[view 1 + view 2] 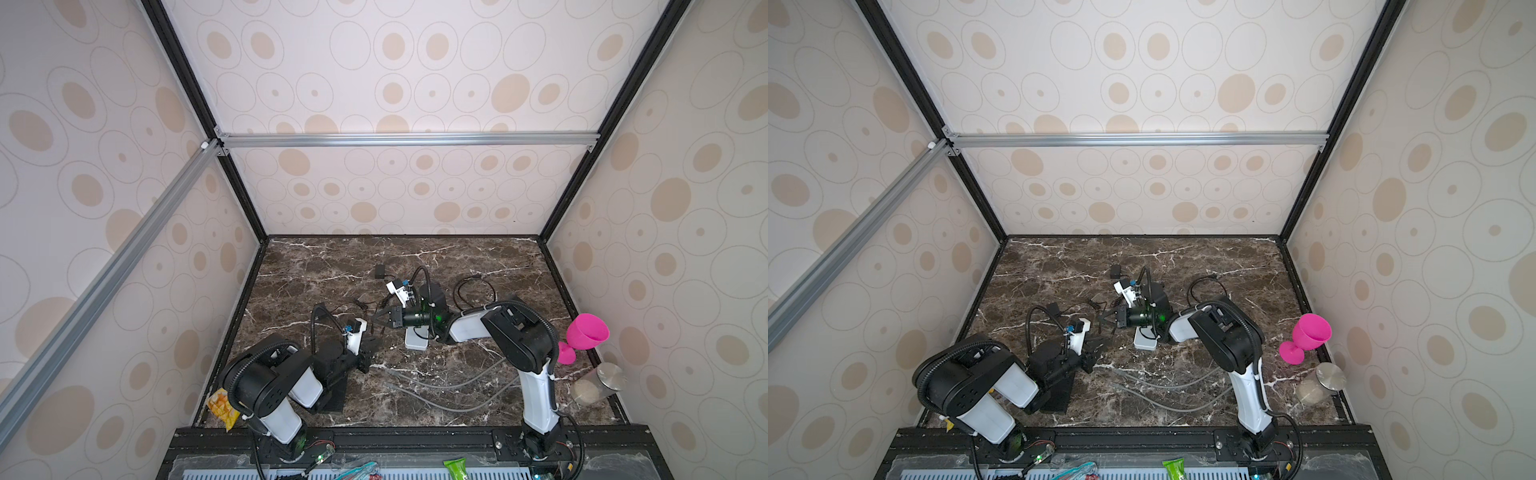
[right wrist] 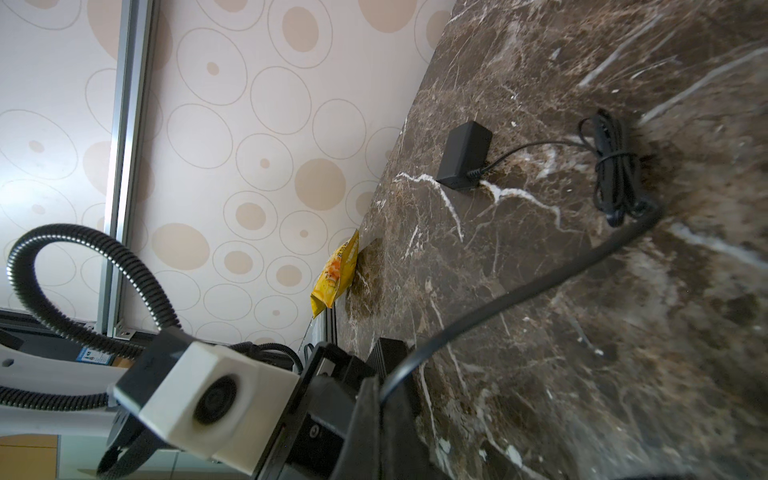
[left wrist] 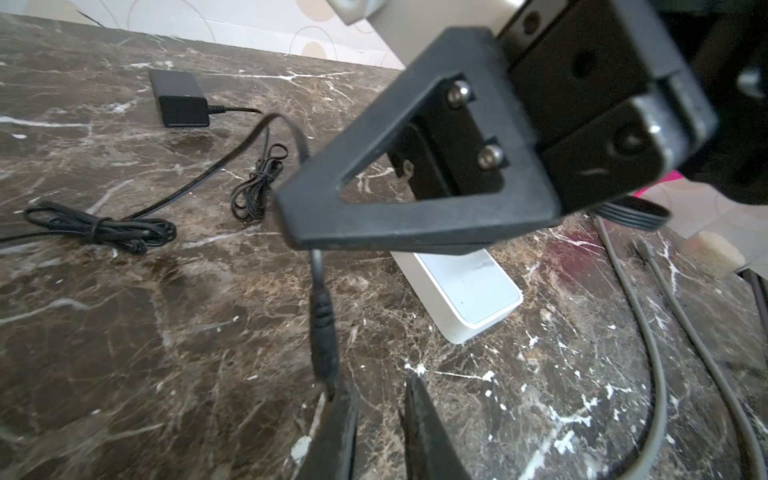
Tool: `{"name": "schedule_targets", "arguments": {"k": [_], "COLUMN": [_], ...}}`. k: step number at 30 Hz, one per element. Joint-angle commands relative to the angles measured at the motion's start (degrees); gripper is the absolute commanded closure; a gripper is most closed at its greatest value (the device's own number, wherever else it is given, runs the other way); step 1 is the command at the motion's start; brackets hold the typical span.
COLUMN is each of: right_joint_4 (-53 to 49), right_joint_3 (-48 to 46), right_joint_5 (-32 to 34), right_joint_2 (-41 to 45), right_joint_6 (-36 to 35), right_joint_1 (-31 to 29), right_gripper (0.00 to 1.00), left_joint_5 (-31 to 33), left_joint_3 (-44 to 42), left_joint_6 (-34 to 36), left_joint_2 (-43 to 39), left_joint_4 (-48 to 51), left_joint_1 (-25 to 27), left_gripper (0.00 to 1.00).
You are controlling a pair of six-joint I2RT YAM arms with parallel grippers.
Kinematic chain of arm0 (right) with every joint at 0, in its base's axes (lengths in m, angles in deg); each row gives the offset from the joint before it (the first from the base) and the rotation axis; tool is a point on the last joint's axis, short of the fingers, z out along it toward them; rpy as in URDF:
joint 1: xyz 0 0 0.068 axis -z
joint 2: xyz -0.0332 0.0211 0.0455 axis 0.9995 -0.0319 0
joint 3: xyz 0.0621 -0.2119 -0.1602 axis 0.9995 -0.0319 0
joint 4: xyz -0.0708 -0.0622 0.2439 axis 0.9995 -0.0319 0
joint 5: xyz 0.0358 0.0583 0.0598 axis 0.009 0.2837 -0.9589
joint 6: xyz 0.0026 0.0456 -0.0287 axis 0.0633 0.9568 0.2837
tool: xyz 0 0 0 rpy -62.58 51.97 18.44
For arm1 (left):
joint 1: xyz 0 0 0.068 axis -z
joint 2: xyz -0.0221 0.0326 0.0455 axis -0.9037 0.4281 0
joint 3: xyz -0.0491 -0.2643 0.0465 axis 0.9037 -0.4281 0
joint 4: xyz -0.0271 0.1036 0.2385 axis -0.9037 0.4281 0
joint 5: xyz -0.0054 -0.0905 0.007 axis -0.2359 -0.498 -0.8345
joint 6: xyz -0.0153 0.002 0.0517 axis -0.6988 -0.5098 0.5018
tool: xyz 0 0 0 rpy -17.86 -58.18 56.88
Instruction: Insert the plug into the switch port
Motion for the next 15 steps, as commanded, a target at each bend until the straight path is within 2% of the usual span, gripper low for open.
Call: {"name": "schedule_targets", "arguments": {"k": [1,15], "right_joint_4": [0.5,1.9], "right_joint_3": [-0.8,-0.1], "right_joint_5": [-1.2,-2.4], "right_joint_2": [2.6,1.6], "right_joint_6": [-1.3,-0.1], "right_joint_1": [-0.3,-0.5], "right_gripper": [1.0,1.0], "left_joint_5": [-1.8,-4.5], "left_joint_3": [0.3,0.7], "left_joint_6": [-1.8,-2.6], "left_joint_2": [1.1,4.0], "left_joint_4": [-4.0,-6.6], "left_joint_1": [-1.4,-2.6], "left_gripper": [0.77,0.77]}}
